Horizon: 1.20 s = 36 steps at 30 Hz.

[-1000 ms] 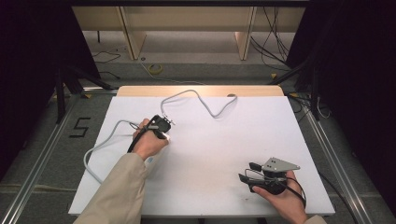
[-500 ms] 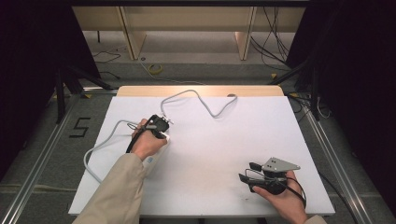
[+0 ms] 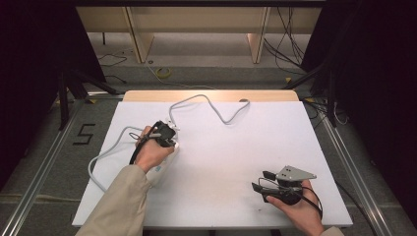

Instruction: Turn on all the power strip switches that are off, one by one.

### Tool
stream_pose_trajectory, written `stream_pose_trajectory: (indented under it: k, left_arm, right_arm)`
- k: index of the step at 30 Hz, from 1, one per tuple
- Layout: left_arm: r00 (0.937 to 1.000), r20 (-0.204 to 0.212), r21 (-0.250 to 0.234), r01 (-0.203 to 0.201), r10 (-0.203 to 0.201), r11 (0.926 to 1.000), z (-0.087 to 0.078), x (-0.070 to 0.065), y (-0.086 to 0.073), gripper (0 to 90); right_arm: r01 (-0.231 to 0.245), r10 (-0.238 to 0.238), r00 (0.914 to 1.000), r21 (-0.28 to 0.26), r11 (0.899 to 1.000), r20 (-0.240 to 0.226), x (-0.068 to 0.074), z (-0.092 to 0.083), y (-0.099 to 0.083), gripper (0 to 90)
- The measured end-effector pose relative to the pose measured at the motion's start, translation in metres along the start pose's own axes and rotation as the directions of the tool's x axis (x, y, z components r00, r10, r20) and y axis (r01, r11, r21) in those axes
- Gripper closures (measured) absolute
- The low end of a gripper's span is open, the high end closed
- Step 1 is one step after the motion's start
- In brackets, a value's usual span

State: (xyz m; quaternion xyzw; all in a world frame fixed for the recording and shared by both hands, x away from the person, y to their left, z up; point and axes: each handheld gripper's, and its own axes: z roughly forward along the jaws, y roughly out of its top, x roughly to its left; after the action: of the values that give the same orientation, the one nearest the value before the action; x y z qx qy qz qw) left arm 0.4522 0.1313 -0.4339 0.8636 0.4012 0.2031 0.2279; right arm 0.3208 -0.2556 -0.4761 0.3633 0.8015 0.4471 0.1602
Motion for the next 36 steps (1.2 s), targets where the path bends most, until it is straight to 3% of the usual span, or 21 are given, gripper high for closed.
stream_pose_trajectory:
  k: [10, 12, 18, 24, 28, 34, 36]
  left_arm:
    - [0.9981, 0.045, -0.090, 0.046, -0.042, 0.9949, -0.015, -0.003, -0.013, 70.6]
    - [0.9980, 0.057, -0.115, 0.032, -0.026, 0.9928, -0.018, -0.005, -0.015, 65.0]
    - [0.9950, 0.089, -0.166, 0.060, -0.045, 0.9843, -0.025, -0.011, -0.021, 47.7]
    - [0.9908, 0.134, -0.197, 0.047, -0.021, 0.9793, -0.028, -0.023, -0.026, 32.5]
    - [0.9871, 0.160, -0.210, 0.046, -0.012, 0.9766, -0.032, -0.030, -0.031, 27.4]
    - [0.9847, 0.169, -0.238, -0.002, 0.043, 0.9712, -0.035, -0.042, -0.044, 23.4]
    - [0.9848, 0.165, -0.257, -0.011, 0.055, 0.9662, -0.034, -0.045, -0.051, 22.6]
  right_arm:
    - [-0.004, 0.004, 1.0000, 0.001, 1.000, 0.003, -0.002, -0.001, 0.000, 38.2]
    - [-0.004, 0.004, 1.0000, 0.001, 1.000, 0.004, -0.002, -0.001, 0.000, 38.2]
    - [-0.010, 0.010, 0.9999, 0.000, 1.000, 0.004, -0.003, -0.001, 0.000, 38.1]
    - [-0.009, 0.009, 0.9999, -0.001, 1.000, 0.004, -0.003, -0.001, 0.000, 38.2]
    - [-0.008, 0.008, 1.0000, -0.001, 1.000, 0.004, -0.004, -0.001, 0.000, 38.2]
    - [-0.008, 0.008, 1.0000, -0.002, 1.000, 0.003, -0.004, -0.002, 0.000, 38.2]
    - [-0.010, 0.010, 0.9999, -0.001, 1.000, 0.004, -0.004, -0.002, 0.000, 38.1]
